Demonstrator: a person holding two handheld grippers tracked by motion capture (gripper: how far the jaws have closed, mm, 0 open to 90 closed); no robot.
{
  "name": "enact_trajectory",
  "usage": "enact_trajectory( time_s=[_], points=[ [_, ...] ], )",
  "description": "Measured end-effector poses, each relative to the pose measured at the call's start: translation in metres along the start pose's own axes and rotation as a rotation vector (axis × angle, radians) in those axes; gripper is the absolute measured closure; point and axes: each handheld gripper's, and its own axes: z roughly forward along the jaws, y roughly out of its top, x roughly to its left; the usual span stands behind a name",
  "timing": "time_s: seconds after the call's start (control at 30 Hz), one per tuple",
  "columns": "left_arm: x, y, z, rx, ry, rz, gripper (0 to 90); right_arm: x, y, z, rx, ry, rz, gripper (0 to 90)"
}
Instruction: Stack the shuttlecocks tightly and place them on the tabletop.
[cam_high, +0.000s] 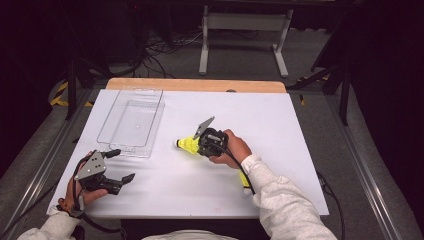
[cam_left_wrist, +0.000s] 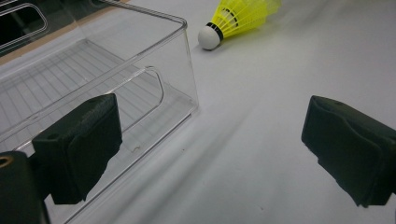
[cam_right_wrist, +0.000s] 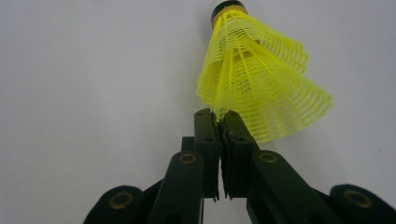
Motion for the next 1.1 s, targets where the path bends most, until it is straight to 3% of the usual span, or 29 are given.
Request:
enact_trajectory(
  time_s=[0.3, 0.5, 0.7, 1.1],
  points=[
    [0.000, 0.000, 0.000, 0.000, 0.001, 0.001, 6.0, 0.000, 0.001, 0.003, -0.002, -0.005, -0.001, 86.0],
    [0.000, 0.000, 0.000, 0.000, 0.001, 0.001, 6.0, 0.000, 0.001, 0.004, -0.005, -0.008, 0.004, 76.8],
    [0.000, 0.000, 0.000, -0.002, 0.002, -0.001, 6.0, -0.001, -0.001, -0.005, -0.024, -0.009, 0.019, 69.4],
    [-0.001, 0.001, 0.001, 0.001, 0.006, -0.001, 6.0, -0.002, -0.015, -0.034, -0.097, -0.047, 0.051, 68.0]
  ],
)
